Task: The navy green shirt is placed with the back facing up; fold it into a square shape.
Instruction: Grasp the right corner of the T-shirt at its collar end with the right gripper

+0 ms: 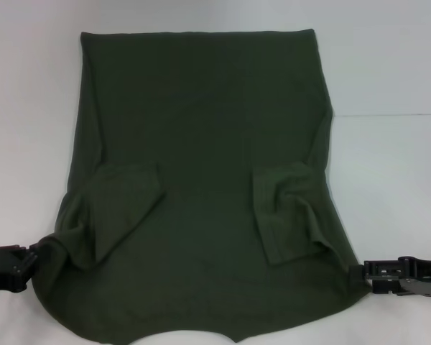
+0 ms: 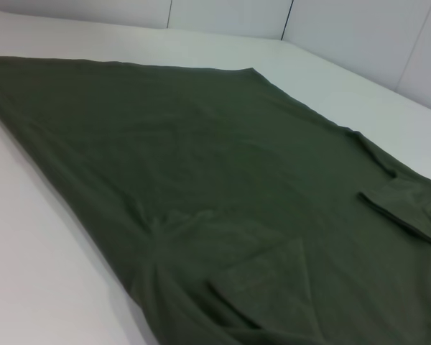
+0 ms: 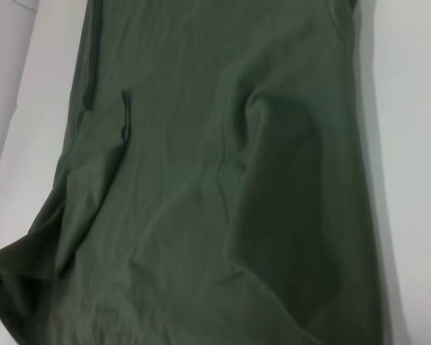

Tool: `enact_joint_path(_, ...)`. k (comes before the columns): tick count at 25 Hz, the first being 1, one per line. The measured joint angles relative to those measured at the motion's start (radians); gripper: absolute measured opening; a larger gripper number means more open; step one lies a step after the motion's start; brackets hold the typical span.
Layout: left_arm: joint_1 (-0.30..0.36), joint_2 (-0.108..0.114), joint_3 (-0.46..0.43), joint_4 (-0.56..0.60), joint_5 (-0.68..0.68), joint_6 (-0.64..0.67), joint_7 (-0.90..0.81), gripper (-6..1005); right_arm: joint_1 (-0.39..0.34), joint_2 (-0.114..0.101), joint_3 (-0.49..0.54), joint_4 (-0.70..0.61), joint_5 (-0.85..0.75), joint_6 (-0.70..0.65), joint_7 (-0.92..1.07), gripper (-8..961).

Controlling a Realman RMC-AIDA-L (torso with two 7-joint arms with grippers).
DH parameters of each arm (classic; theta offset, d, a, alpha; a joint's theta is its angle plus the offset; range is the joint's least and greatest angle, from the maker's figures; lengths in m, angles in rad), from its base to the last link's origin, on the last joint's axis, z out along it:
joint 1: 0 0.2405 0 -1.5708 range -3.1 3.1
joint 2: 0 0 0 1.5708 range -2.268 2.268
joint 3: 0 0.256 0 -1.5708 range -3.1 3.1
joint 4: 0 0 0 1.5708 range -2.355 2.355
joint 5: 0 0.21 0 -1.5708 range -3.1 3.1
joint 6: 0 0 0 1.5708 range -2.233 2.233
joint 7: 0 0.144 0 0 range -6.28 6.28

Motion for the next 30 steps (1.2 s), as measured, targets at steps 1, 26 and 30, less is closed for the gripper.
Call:
enact_joint_path(1,-0.001,0.000,0.000,0.000,0.000,0.000,0.000,27,0.000,0.000,-0.001,0.000,0.000,0.001,0.000,881)
enact_joint_path(26,-0.010,0.002,0.000,-0.004,0.000,-0.026,0.000,26,0.033,0.016,-0.007,-0.009,-0.002,-0.030,0.036,844)
enact_joint_path(30,-0.011,0.002,0.000,-0.008,0.000,-0.030,0.000,26,0.027,0.009,0.001,-0.008,-0.022,-0.021,0.051,836)
